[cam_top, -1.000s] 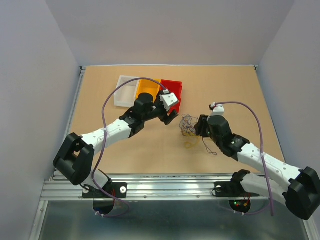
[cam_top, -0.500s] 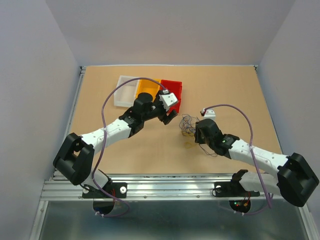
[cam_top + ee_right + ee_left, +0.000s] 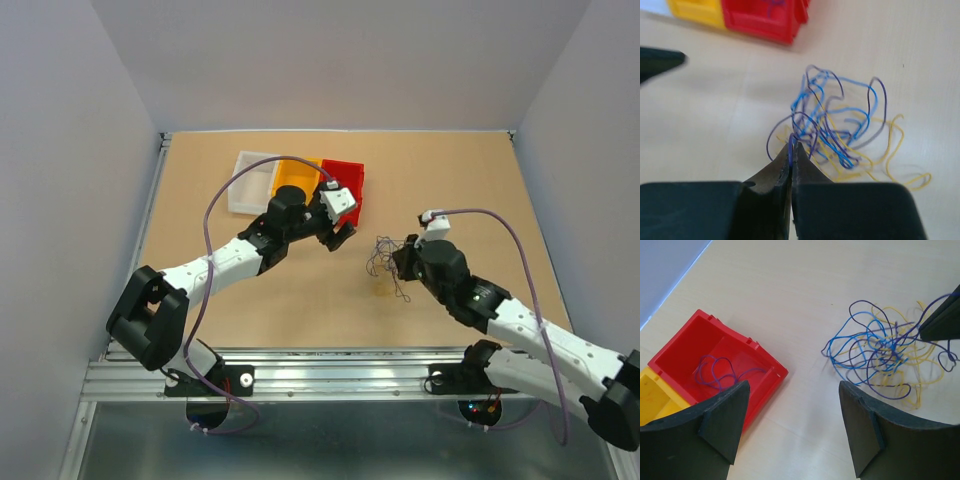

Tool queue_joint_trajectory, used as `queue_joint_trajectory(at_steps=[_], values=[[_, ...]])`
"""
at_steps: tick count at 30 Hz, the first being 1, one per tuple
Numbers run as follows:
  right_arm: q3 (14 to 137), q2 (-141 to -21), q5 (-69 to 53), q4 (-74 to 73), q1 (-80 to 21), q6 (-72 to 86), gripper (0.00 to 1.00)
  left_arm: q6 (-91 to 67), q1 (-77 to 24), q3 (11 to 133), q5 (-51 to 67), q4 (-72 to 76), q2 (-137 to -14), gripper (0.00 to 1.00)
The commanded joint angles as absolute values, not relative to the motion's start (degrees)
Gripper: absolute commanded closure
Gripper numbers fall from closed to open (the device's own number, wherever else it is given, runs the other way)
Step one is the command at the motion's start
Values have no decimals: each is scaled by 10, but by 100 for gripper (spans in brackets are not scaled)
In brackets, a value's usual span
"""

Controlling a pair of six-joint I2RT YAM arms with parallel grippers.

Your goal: Untangle the cables

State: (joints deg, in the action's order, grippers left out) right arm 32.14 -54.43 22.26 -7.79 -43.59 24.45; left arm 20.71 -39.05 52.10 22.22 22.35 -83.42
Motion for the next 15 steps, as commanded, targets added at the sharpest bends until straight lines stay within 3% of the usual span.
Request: queue_joint_trajectory(at_steps=[1, 10, 15], values=[[320, -442, 195, -16, -441, 229, 99, 218, -394, 519, 251, 235, -807, 17], [526, -469, 35, -25, -441, 154, 100, 194, -393, 495, 286, 260, -757, 17], [563, -519, -15, -44, -442, 141, 100, 169, -392, 437, 301, 339, -673, 14]])
